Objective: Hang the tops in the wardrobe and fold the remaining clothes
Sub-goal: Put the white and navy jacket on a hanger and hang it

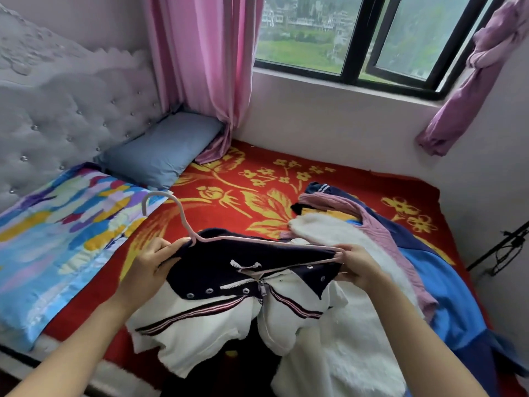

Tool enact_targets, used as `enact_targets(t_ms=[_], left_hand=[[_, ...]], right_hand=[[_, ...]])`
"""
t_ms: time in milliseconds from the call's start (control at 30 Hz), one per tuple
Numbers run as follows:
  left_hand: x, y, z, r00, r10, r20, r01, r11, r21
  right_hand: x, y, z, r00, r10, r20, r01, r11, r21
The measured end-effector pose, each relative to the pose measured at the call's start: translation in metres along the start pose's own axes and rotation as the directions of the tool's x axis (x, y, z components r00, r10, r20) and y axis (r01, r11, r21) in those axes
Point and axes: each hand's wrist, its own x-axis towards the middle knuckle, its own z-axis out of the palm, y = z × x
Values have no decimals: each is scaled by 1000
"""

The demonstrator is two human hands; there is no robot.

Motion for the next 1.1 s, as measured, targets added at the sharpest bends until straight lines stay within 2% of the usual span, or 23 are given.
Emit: enact_targets(t_ms=[133, 200, 300, 367, 400, 500, 533, 633, 733, 800, 933, 1000, 1100], left_hand=[[1, -9, -1, 995, 102, -1, -102, 991, 85], [6, -7, 1, 991, 134, -25, -126, 971, 201], [6, 1, 5, 977, 209, -45, -181, 920, 347], [6, 7, 8, 969, 239, -67, -196, 902, 385], [8, 10, 9, 965, 248, -86, -195, 897, 397], [15, 27, 17, 948, 298, -112, -232, 887, 399], [16, 32, 19, 941, 320, -107, -256, 883, 394], [21, 45, 23, 934, 340, -107, -277, 881, 384], [24, 47, 24, 948, 274, -161, -186, 890, 415], [24, 41, 20, 956, 223, -191, -114, 882, 458], [28, 21, 5, 952, 178, -249, -5, 822, 569], [32, 20, 7, 953, 145, -265, 39, 811, 584], [37, 31, 16, 947, 112, -302, 85, 818, 569]], right_hand=[[-9, -15, -10, 998, -12, 65, 15, 999, -39], [-12, -17, -15, 997, -50, 50, 53, 998, -47], [-14, -13, -16, 995, -97, -35, 94, 992, -81], [-12, -14, -13, 975, -154, -162, 141, 986, -88], [-8, -16, -11, 945, -191, -267, 170, 980, -99], [3, -27, -1, 781, -313, -540, 207, 946, -248], [5, -29, 1, 743, -351, -571, 192, 928, -320], [8, -30, 6, 689, -458, -562, 171, 856, -488], [7, -30, 9, 640, -541, -546, 214, 808, -549], [5, -31, 7, 656, -558, -508, 254, 797, -548], [1, -35, 4, 844, -401, -357, 280, 896, -343], [-1, -36, 5, 848, -432, -309, 278, 857, -435], [1, -43, 8, 771, -515, -374, 274, 799, -536]])
